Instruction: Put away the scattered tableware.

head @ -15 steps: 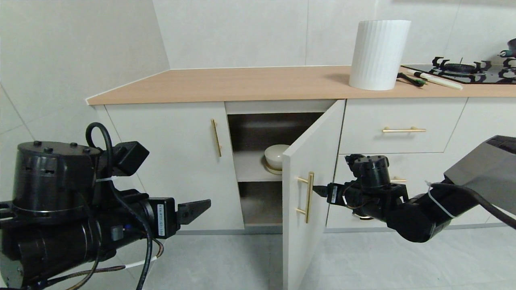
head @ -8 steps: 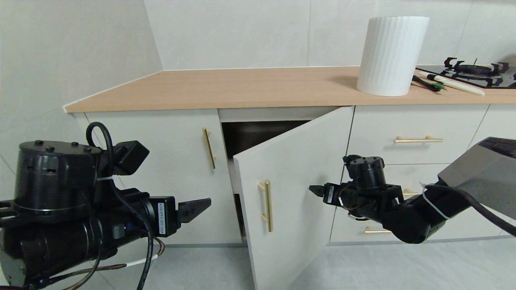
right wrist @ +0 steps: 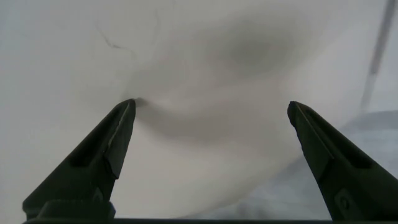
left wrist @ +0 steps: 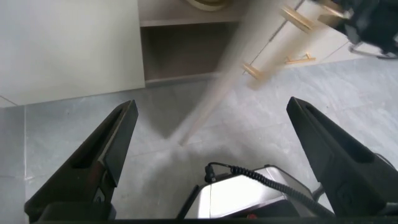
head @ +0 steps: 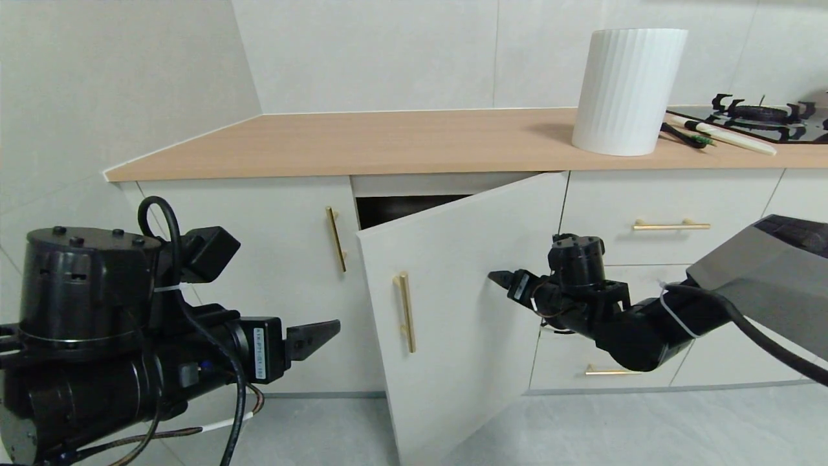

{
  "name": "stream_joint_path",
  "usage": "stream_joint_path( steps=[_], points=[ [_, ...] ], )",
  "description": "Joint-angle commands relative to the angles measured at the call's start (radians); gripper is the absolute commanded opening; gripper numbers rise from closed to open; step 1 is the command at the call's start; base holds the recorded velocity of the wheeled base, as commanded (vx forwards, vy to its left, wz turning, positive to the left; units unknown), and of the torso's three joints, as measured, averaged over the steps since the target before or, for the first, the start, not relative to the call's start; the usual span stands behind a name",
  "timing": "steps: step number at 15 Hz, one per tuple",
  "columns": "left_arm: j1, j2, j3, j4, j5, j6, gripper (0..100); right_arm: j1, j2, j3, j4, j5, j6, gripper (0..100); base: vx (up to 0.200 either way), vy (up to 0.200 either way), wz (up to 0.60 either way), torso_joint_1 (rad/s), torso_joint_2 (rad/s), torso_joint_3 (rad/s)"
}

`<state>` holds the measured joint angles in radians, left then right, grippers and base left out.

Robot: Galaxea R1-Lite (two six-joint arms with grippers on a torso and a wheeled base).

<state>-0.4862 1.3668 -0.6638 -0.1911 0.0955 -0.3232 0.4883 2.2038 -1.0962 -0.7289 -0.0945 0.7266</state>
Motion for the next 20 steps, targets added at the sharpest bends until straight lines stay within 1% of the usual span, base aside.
stream_joint_path(
  steps=[1, 4, 6, 7, 8, 14, 18, 20],
  points=[
    [0.000, 0.000, 0.000, -0.001, 0.000, 0.000, 100, 0.004, 0.060, -0.059, 0.002, -0.019, 0.030, 100, 0.000, 0.000, 0.00, 0.000, 0.00, 0.000],
    [0.000, 0.003, 0.000, -0.002, 0.000, 0.000, 100, 0.006, 0.135, -0.137, 0.002, -0.060, 0.048, 100, 0.000, 0.000, 0.00, 0.000, 0.00, 0.000],
    [0.000, 0.006, 0.001, -0.001, 0.000, -0.002, 100, 0.004, 0.180, -0.188, 0.002, -0.114, 0.050, 100, 0.000, 0.000, 0.00, 0.000, 0.00, 0.000],
    [0.000, 0.006, 0.001, -0.001, 0.000, -0.002, 100, 0.004, 0.180, -0.188, 0.002, -0.114, 0.050, 100, 0.000, 0.000, 0.00, 0.000, 0.00, 0.000],
    [0.000, 0.006, 0.001, -0.002, -0.002, -0.002, 100, -0.017, 0.214, -0.240, 0.005, -0.159, 0.050, 100, 0.000, 0.000, 0.00, 0.000, 0.00, 0.000],
    [0.000, 0.006, 0.003, -0.001, -0.002, -0.002, 100, -0.071, 0.240, -0.289, 0.006, -0.188, 0.054, 100, 0.000, 0.000, 0.00, 0.000, 0.00, 0.000],
    [0.000, 0.008, 0.003, -0.001, -0.003, -0.002, 100, -0.076, 0.244, -0.294, 0.005, -0.189, 0.054, 100, 0.000, 0.000, 0.00, 0.000, 0.00, 0.000],
    [0.000, 0.006, 0.003, -0.001, -0.002, -0.002, 100, -0.086, 0.272, -0.329, 0.014, -0.228, 0.053, 100, 0.000, 0.000, 0.00, 0.000, 0.00, 0.000]
  ],
)
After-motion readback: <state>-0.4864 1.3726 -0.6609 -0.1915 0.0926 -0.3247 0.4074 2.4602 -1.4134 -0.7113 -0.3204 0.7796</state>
